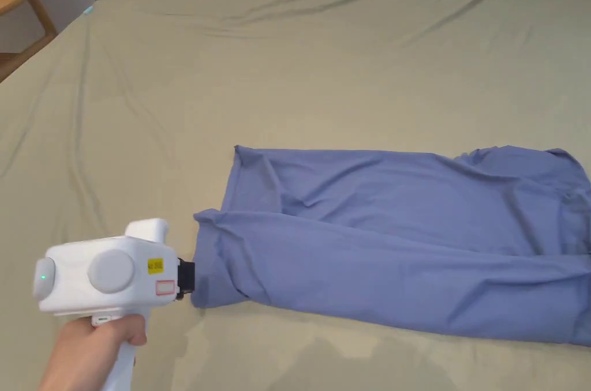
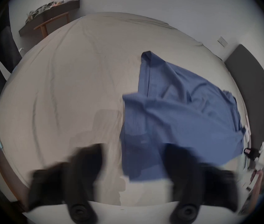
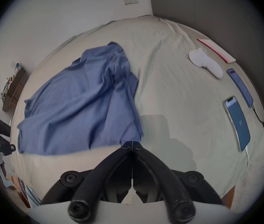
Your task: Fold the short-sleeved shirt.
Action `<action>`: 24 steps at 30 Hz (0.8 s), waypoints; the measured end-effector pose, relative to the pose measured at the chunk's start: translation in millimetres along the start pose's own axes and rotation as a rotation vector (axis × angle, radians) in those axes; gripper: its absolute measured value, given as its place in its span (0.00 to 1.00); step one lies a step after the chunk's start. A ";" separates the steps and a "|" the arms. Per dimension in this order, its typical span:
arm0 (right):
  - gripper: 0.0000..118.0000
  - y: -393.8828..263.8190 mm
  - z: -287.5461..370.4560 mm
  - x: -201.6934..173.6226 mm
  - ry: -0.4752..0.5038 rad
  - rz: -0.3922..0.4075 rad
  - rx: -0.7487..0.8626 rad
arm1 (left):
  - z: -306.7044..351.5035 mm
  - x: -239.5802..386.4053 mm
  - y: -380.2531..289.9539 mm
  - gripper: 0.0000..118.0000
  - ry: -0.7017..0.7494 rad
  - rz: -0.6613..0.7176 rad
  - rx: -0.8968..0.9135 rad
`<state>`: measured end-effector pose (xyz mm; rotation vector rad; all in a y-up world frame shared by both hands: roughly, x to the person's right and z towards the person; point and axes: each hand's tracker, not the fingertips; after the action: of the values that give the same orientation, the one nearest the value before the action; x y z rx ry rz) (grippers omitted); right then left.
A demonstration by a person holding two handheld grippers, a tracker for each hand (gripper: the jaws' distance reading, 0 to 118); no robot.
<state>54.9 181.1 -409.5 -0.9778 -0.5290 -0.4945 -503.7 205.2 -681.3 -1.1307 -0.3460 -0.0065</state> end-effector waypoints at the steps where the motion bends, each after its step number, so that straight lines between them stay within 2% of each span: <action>1: 0.00 -4.8 -0.3 1.0 -0.002 -0.004 -0.007 | -2.0 0.9 -2.6 0.00 -0.006 0.001 -0.015; 2: 0.00 -9.0 -1.0 2.5 0.000 -0.008 -0.016 | -5.3 1.6 -3.9 0.00 -0.013 0.003 -0.033; 3: 0.00 -12.2 -1.8 3.9 0.002 -0.013 -0.021 | -9.2 8.9 -8.5 0.07 -0.030 0.008 -0.043; 4: 0.00 -10.5 2.8 3.4 0.004 -0.016 -0.028 | -12.0 13.2 -8.8 0.39 -0.023 0.013 -0.040; 5: 0.00 -11.6 2.1 4.0 0.005 -0.019 -0.031 | -16.2 18.1 -8.9 0.81 -0.019 0.018 -0.041; 6: 0.00 -12.2 1.5 4.3 0.004 -0.021 -0.031 | -25.3 22.3 -9.2 1.00 -0.018 0.023 -0.065; 7: 0.00 -11.8 1.0 4.5 0.005 -0.021 -0.032 | -16.2 28.3 -9.0 0.95 -0.043 0.027 -0.068; 10: 0.00 -8.4 7.8 0.4 0.007 -0.017 -0.027 | -20.7 49.2 -16.3 0.92 -0.033 0.020 -0.076; 11: 0.00 -5.6 7.0 -1.2 0.010 -0.013 -0.026 | -40.6 19.4 6.5 0.82 -0.039 0.016 -0.072; 13: 0.00 6.1 -0.8 -2.5 0.015 0.003 -0.028 | -45.1 19.0 11.9 0.05 -0.033 0.014 -0.071; 16: 0.00 11.2 -2.7 -8.8 0.016 0.030 -0.017 | -27.3 39.9 10.7 0.02 -0.001 -0.020 -0.024; 17: 0.02 13.0 -2.6 -9.4 0.026 0.035 0.000 | -24.7 42.7 13.8 0.02 0.000 -0.042 -0.036; 18: 0.07 15.1 -2.7 -10.1 0.035 0.037 0.020 | -23.1 45.8 12.6 0.02 -0.056 0.001 -0.064; 19: 0.15 17.9 -3.8 -10.5 0.046 0.043 0.033 | -23.9 42.1 23.7 0.02 -0.059 0.004 -0.063; 20: 0.15 23.2 -8.6 -10.1 0.060 0.046 0.029 | -22.7 42.7 27.0 0.02 -0.060 0.005 -0.065; 21: 0.62 26.2 -16.2 -9.3 0.089 0.032 0.002 | -21.4 43.5 29.5 0.02 -0.057 0.011 -0.063; 22: 0.94 27.3 -23.9 -8.3 0.128 0.024 -0.037 | -22.5 40.3 25.9 0.02 -0.103 0.034 -0.070; 23: 1.00 29.4 -25.1 -10.0 0.144 0.013 -0.042 | -22.7 32.3 20.4 0.02 -0.102 0.028 -0.075; 24: 1.00 32.7 -27.2 -14.2 0.131 0.013 -0.075 | -20.7 31.2 19.0 0.02 -0.100 0.026 -0.074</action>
<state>69.3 175.0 -451.5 -1.0125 -0.3880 -0.5659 -465.2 200.4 -697.5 -1.2111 -0.4224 0.0608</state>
